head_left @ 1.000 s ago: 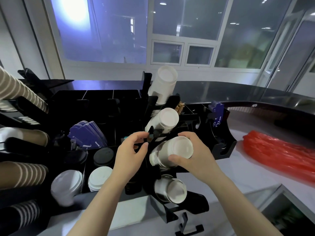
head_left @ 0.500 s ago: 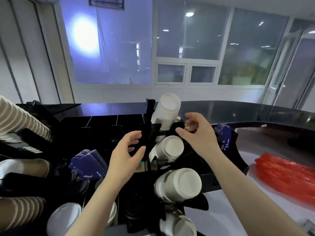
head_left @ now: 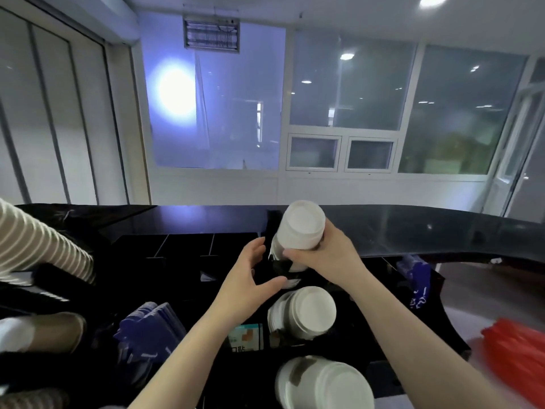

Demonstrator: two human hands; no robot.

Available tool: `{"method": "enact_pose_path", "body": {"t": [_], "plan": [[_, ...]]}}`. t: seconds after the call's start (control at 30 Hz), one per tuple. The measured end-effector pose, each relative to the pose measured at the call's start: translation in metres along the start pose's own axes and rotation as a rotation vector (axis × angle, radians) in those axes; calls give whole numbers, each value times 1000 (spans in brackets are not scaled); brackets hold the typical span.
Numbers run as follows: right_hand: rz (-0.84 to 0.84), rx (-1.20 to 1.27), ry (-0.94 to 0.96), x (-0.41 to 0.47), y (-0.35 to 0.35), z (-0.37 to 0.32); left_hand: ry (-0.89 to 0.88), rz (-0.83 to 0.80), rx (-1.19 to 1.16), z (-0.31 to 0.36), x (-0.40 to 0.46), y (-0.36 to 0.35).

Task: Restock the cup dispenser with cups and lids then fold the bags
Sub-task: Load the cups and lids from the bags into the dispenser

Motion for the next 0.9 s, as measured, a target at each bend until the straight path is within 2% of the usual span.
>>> {"method": "enact_pose_path", "body": {"t": [0.1, 0.23, 0.37, 0.63, 0.9], "plan": [[35, 122, 8, -4, 0, 3, 19, 6, -32, -4, 2, -7], [95, 255, 128, -8, 5, -2, 0, -14, -40, -6, 7, -16], [135, 279, 185, -11, 8, -5, -37, 41, -44, -4, 10, -17], [196, 315, 134, -19, 7, 5, 15, 81, 4, -9, 18, -15], [209, 349, 175, -19, 7, -8, 18, 86, 11, -6, 16, -17]]}}
Point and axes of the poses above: each hand's wrist, its own x-axis towards the middle knuckle, its own y-axis out of the back of the hand, z = x × y, the point moved 8 cm from there along x, towards the middle knuckle, and after that the axes turned 7 degrees about y, right-handed, at the moved point
